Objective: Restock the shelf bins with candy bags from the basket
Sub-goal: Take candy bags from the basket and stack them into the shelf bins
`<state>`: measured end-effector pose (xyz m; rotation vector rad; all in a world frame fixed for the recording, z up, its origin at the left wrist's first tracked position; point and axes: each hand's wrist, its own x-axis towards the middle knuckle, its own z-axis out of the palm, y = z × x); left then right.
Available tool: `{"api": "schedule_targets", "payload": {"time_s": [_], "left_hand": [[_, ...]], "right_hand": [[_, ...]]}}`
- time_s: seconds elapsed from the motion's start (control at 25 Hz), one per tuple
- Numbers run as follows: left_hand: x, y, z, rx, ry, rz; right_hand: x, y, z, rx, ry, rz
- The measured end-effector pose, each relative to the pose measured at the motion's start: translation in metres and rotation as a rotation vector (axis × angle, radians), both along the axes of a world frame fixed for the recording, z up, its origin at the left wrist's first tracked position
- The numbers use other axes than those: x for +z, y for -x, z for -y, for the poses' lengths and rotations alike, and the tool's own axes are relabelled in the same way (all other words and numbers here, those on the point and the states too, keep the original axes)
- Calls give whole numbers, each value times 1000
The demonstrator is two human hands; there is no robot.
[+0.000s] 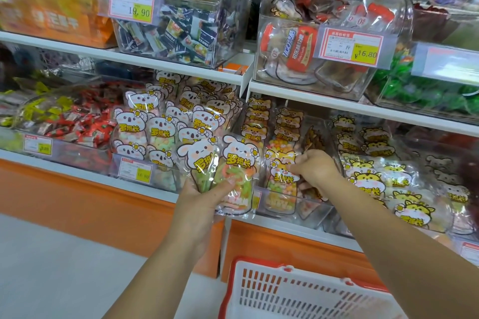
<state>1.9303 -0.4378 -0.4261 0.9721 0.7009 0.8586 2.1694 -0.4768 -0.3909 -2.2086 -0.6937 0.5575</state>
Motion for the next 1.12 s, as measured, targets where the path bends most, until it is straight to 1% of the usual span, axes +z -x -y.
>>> {"api": "schedule_targets", "payload": {"time_s": [0.08, 0.16, 0.28, 0.36, 0.4, 0.44, 0.48, 0.52, 0.56, 0.6, 0.72, 0.8, 0.84, 0.92, 1.04, 1.12], "left_hand": [[0, -1, 0, -4, -3, 0], [-1, -2, 2, -2, -5, -7], [2, -6, 5, -7, -10, 2], [3, -9, 8, -18, 1, 14], [2, -10, 8, -23, 9, 14], [2, -11, 9, -31, 15, 6], [3, -12, 10, -43, 21, 0], [3, -14, 12, -58, 25, 0], [3, -16, 14, -71, 26, 8], [4, -19, 18, -86, 28, 15], [12, -28, 36, -151, 24, 17], [15, -35, 50, -205, 43, 2], [17, -39, 57, -242, 71, 1], [20, -43, 68, -287, 132, 13], [27, -47, 78, -290, 152, 22], [30, -51, 86, -305, 156, 12]], "right_hand": [[-1, -2, -2, -13, -19, 1], [-1, -1, -5, -8, -9, 42], [-3, -6, -7, 45, 103, 190], [4, -4, -1, 97, 171, 358], [9, 0, 6, 114, 150, 454], [14, 6, 14, 116, 71, 534], [19, 16, 25, 109, -53, 543], [24, 29, 37, 105, -170, 478], [27, 42, 50, 121, -246, 365], [30, 54, 62, 150, -275, 246], [28, 75, 89, 206, -268, -10], [22, 72, 100, 179, -339, -233], [20, 69, 107, 150, -385, -311], [14, 57, 125, 92, -465, -386], [10, 34, 156, 11, -510, -408], [10, 22, 176, -6, -535, -410]]}}
